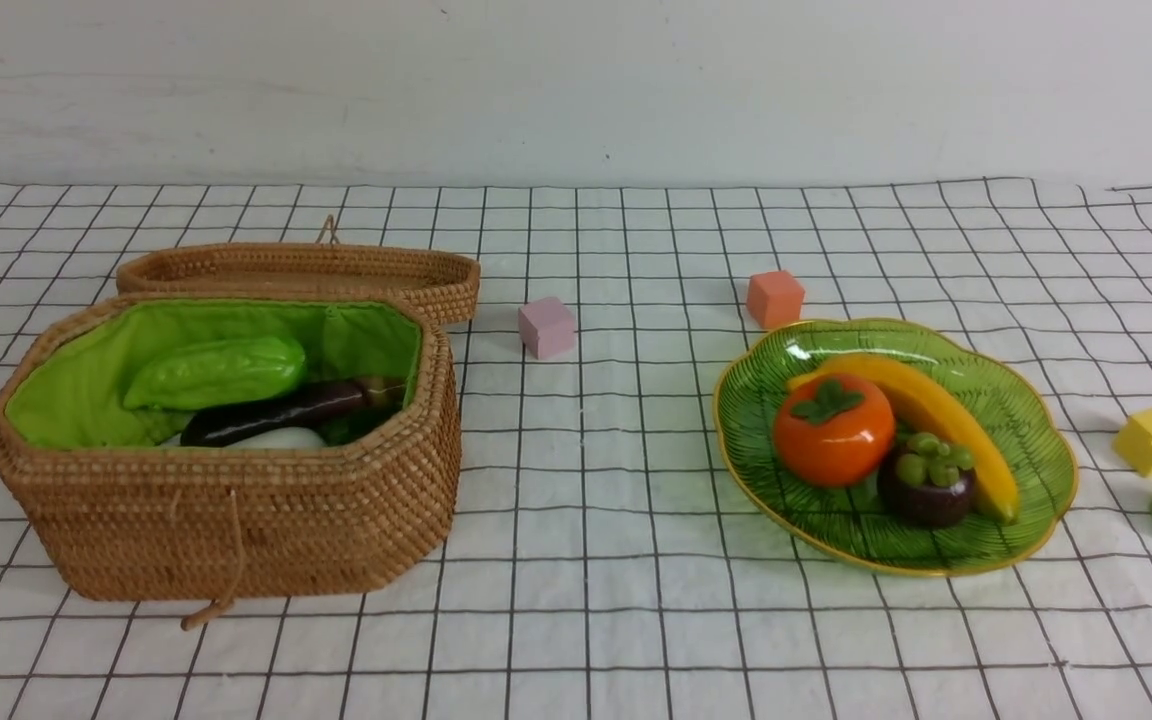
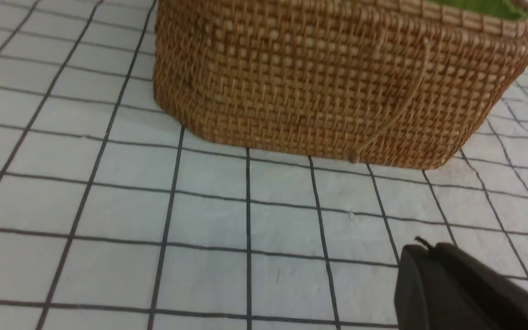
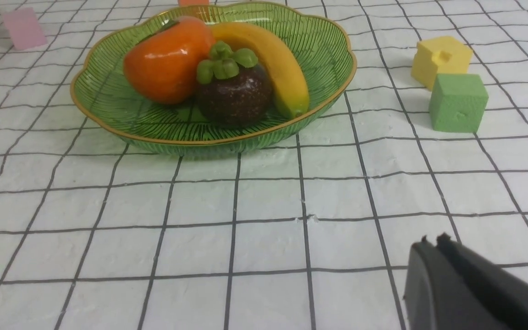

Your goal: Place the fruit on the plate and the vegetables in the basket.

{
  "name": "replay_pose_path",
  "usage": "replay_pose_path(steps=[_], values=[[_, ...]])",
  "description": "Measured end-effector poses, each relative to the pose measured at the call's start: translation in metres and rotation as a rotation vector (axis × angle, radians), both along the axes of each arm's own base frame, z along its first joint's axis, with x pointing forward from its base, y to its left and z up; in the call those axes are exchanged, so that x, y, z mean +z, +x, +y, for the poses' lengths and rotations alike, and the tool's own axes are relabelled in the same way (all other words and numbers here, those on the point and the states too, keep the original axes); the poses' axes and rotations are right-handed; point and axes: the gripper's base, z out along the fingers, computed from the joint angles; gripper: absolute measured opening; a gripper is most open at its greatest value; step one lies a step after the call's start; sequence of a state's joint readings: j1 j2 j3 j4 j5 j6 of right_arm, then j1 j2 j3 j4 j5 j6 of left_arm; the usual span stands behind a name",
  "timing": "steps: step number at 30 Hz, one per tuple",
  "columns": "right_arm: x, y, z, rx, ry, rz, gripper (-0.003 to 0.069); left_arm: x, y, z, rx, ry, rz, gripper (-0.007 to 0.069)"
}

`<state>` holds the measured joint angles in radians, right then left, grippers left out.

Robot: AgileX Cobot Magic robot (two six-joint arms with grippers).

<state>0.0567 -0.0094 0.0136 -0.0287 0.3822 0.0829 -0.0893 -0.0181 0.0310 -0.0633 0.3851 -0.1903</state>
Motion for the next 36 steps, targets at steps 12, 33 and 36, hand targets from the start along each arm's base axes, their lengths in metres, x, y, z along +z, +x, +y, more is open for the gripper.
replay_pose_path(steps=[12, 33, 36], values=[[0.0000, 0.0000, 0.0000, 0.000, 0.000, 0.000, 0.0022, -0.0003, -0.0001, -0.0001, -0.001, 0.001, 0.003, -0.0013], [0.0000, 0.0000, 0.0000, 0.000, 0.000, 0.000, 0.0046, -0.0003, -0.0001, -0.0001, -0.002, 0.003, 0.003, -0.0013], [0.0000, 0.0000, 0.0000, 0.000, 0.000, 0.000, 0.0046, -0.0003, -0.0001, -0.0001, -0.002, 0.003, 0.003, -0.0013]])
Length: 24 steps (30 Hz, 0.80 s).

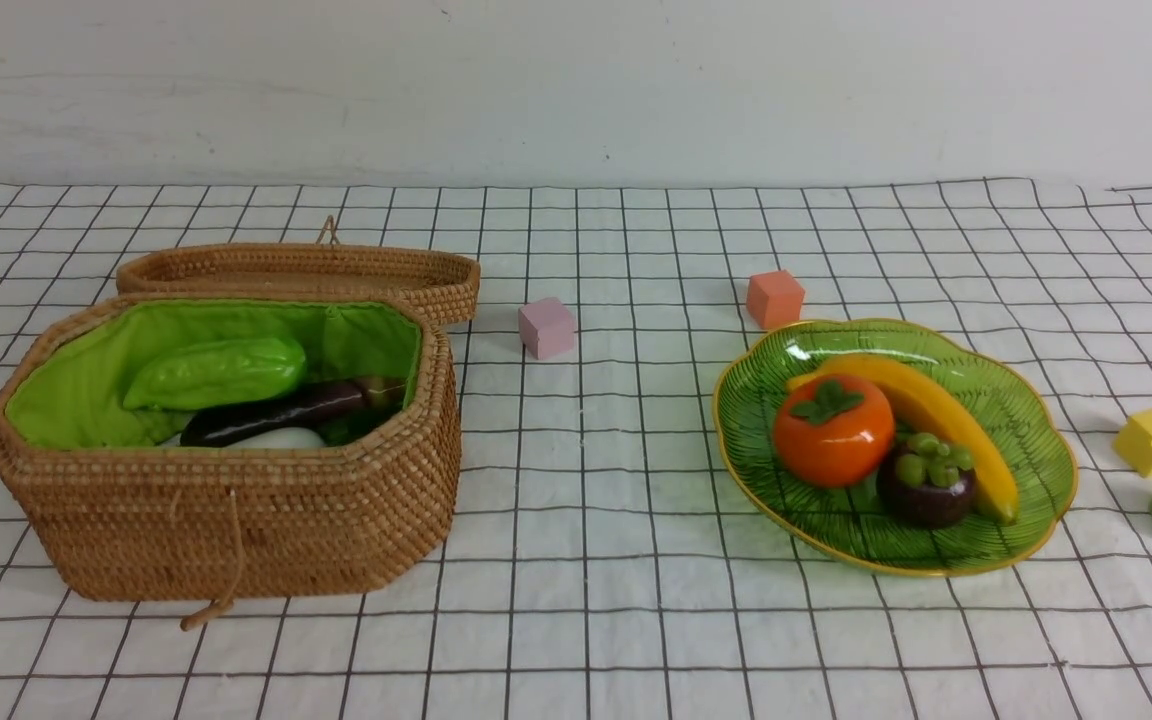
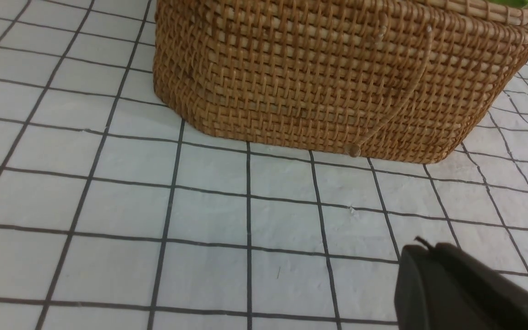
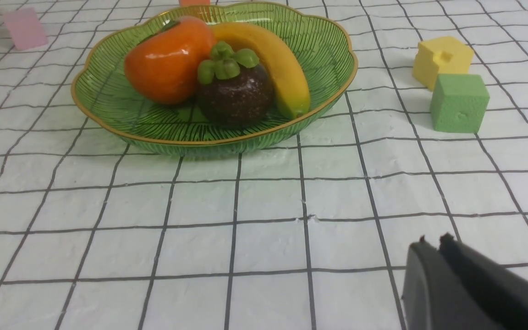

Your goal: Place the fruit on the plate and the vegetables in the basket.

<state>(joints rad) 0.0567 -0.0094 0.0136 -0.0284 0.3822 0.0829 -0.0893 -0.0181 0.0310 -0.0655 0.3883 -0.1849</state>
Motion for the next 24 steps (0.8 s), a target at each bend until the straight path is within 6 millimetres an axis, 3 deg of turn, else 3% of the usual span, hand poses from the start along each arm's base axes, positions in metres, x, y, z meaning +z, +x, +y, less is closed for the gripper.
replay_pose_path(steps=[24], values=[[0.0000, 0.0000, 0.0000, 0.000, 0.000, 0.000, 0.0074, 0.0000, 0.0000, 0.0000, 0.000, 0.000, 0.000, -0.0002]])
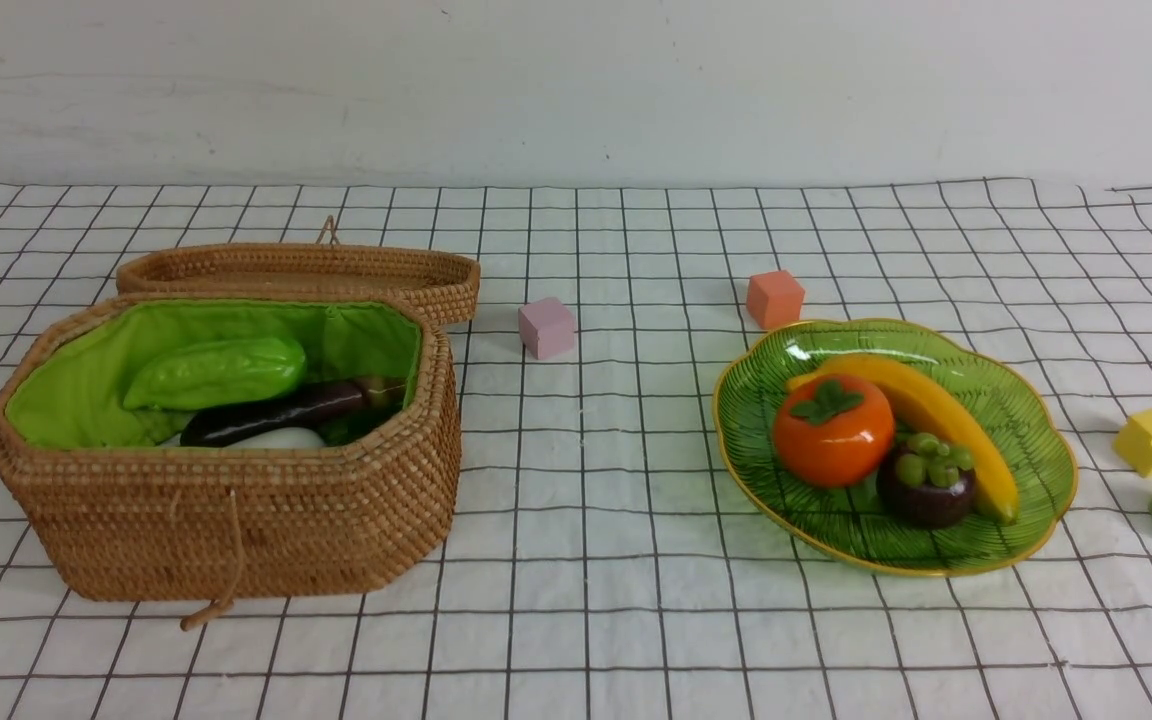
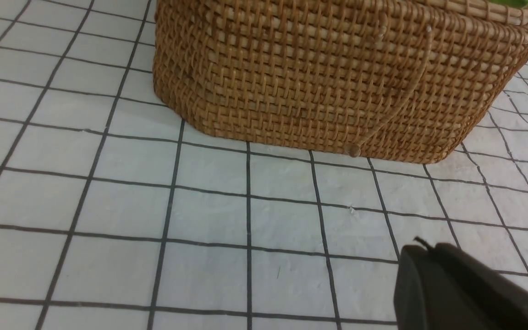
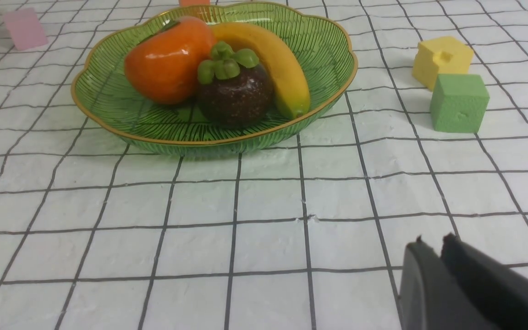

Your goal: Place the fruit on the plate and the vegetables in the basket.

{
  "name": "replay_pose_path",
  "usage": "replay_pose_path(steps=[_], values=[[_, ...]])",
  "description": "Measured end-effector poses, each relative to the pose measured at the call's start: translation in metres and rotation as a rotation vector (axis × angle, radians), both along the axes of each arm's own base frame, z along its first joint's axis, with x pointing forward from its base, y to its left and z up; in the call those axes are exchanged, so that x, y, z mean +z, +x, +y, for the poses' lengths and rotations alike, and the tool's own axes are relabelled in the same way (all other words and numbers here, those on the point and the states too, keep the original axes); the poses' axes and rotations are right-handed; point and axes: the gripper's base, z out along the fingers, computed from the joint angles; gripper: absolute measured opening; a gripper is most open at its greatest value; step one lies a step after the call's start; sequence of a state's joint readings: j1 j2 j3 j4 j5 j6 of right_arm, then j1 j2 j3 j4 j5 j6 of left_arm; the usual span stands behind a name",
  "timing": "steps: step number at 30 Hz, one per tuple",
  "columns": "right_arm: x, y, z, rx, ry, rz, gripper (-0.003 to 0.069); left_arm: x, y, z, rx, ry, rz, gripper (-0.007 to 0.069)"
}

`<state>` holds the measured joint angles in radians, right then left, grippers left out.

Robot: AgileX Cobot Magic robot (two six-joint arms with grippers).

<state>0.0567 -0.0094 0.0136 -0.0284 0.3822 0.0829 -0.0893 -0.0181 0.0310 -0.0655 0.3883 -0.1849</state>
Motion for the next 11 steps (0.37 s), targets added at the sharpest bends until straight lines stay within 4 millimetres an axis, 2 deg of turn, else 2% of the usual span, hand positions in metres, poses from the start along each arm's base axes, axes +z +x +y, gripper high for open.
replay_pose_path(steps=[11], values=[[0.0000, 0.0000, 0.0000, 0.000, 0.000, 0.000, 0.0090, 0.0000, 0.0000, 0.0000, 0.000, 0.000, 0.000, 0.0006]])
